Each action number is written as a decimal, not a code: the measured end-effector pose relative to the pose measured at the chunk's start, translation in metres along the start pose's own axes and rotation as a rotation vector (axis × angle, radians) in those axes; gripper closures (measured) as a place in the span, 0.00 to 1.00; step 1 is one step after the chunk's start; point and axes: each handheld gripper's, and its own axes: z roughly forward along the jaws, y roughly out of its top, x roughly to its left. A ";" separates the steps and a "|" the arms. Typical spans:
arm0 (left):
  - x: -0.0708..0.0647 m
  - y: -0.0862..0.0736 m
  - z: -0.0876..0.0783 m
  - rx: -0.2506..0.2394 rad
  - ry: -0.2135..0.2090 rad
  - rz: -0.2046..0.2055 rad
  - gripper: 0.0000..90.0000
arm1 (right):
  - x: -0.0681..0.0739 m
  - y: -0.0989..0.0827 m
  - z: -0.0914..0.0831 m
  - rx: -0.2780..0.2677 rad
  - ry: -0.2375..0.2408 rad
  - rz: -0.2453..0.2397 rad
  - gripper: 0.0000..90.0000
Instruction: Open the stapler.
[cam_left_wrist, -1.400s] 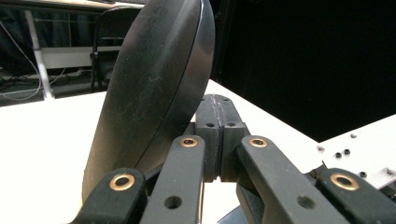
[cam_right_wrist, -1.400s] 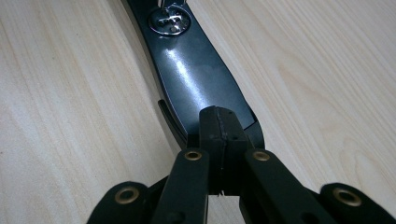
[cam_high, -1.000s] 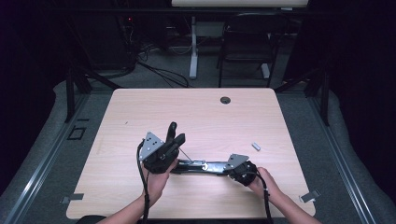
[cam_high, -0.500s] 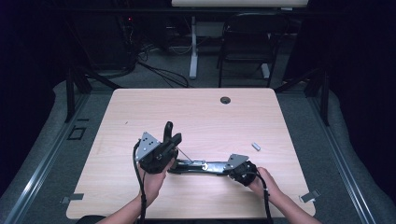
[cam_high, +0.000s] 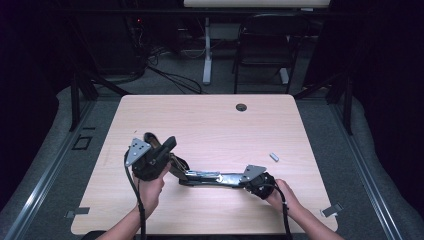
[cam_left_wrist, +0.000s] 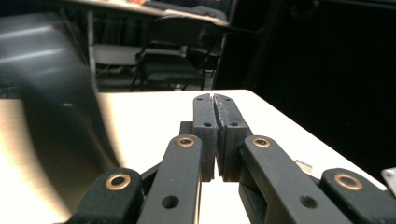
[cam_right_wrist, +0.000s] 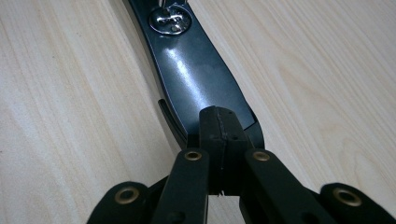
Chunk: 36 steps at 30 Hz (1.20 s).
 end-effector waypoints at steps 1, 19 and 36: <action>0.008 -0.002 -0.001 0.015 0.014 -0.023 0.99 | 0.000 0.000 0.000 0.001 0.000 0.001 1.00; 0.011 -0.002 0.004 0.078 -0.025 0.036 0.95 | -0.001 0.001 0.000 0.012 0.007 -0.012 1.00; -0.015 -0.004 0.011 0.307 -0.219 0.218 0.39 | -0.016 0.009 -0.012 0.095 0.008 0.054 0.56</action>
